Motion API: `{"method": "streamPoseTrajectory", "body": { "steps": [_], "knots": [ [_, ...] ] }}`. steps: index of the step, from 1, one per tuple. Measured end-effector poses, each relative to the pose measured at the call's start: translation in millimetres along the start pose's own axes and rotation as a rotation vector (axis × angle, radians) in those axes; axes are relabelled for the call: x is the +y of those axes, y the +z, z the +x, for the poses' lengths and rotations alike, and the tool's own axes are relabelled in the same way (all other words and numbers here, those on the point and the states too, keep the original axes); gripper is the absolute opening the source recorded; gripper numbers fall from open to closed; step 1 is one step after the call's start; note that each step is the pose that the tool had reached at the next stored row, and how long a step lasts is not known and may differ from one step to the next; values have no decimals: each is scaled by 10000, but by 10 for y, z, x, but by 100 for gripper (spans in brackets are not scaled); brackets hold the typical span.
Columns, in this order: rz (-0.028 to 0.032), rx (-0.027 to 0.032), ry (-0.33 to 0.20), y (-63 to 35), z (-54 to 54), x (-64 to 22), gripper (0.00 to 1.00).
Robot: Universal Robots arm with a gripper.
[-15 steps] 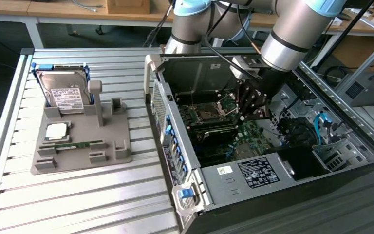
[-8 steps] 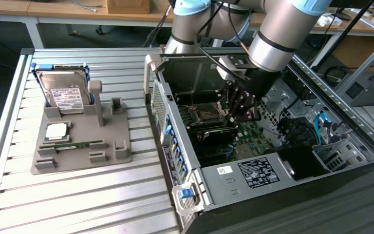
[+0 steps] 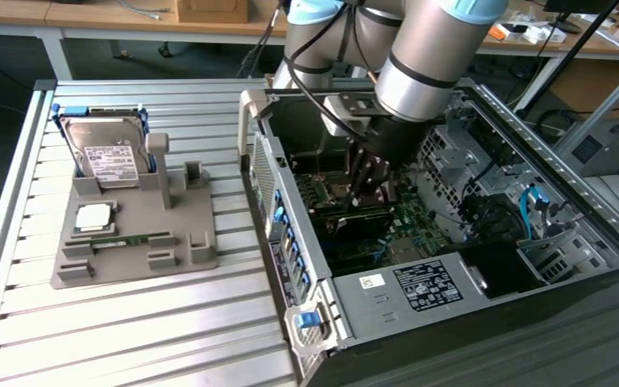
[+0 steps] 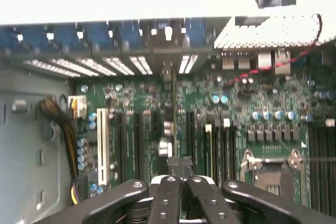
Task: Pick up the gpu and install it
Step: 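Press down on the gpu until it lock into place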
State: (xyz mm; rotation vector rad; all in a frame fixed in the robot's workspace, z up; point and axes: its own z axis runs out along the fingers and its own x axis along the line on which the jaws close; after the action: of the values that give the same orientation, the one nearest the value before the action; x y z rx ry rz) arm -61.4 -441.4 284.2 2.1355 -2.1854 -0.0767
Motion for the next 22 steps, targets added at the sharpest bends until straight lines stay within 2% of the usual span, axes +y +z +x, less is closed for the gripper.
{"method": "streamPoseTrajectory", "body": {
  "steps": [2,9,22],
  "knots": [
    [2,-1,0,14,1,57,11],
    [1,0,0,44,4,145,11],
    [1,1,-1,95,19,196,11]
  ]
}}
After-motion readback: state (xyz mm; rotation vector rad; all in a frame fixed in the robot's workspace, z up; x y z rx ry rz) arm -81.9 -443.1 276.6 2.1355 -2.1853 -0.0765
